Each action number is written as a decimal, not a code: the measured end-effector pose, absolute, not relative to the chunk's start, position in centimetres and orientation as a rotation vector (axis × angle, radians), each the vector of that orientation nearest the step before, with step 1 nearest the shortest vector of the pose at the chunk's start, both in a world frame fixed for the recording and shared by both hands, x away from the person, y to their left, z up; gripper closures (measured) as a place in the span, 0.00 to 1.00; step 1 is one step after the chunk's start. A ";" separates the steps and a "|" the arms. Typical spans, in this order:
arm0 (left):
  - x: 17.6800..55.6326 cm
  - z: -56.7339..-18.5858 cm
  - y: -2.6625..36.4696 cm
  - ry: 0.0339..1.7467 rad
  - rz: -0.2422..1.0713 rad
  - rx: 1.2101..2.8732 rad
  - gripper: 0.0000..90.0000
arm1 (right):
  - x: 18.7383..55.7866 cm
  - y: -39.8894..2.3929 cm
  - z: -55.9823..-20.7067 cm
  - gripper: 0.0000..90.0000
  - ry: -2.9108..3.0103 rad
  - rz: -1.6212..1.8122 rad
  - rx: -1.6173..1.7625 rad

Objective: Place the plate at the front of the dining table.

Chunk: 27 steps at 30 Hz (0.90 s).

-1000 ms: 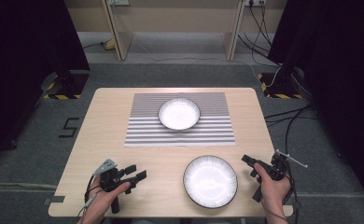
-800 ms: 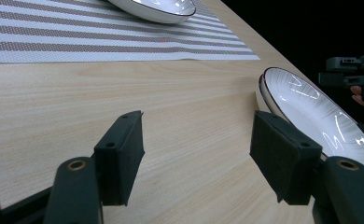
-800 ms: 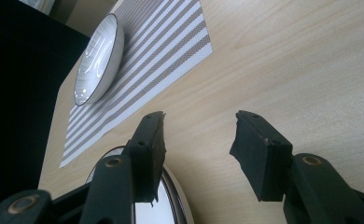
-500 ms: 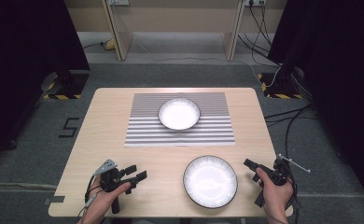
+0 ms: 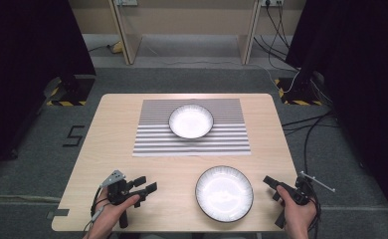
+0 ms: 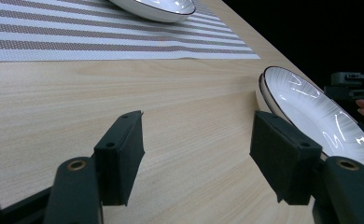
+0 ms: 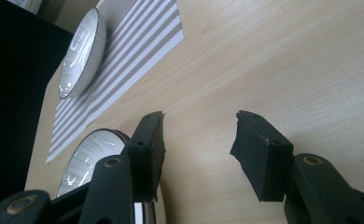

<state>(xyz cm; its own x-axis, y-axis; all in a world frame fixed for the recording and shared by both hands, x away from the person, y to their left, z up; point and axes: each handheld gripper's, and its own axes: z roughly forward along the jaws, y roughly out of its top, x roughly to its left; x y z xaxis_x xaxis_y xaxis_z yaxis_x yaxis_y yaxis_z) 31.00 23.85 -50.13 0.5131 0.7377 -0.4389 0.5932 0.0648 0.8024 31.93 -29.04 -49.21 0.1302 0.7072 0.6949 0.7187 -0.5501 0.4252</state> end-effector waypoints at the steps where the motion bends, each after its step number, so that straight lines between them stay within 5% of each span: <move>1: 31.0 -50.1 23.8 1.161 0.158 1.618 0.38 | 31.8 -29.1 -49.2 0.58 -1.482 -1.431 -2.354; 27: 30.9 -50.4 23.8 1.166 0.160 1.625 0.38 | 29.3 -30.4 -50.3 0.57 -1.456 -1.422 -2.382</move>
<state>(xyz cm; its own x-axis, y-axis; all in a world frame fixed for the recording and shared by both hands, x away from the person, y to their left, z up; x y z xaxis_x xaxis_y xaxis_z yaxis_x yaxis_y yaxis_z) 30.91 23.80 -50.35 0.5107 0.7415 -0.4351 0.5967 0.0586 0.8003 29.28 -30.41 -50.27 0.1558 0.7027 0.6942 0.7105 -0.5680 0.4154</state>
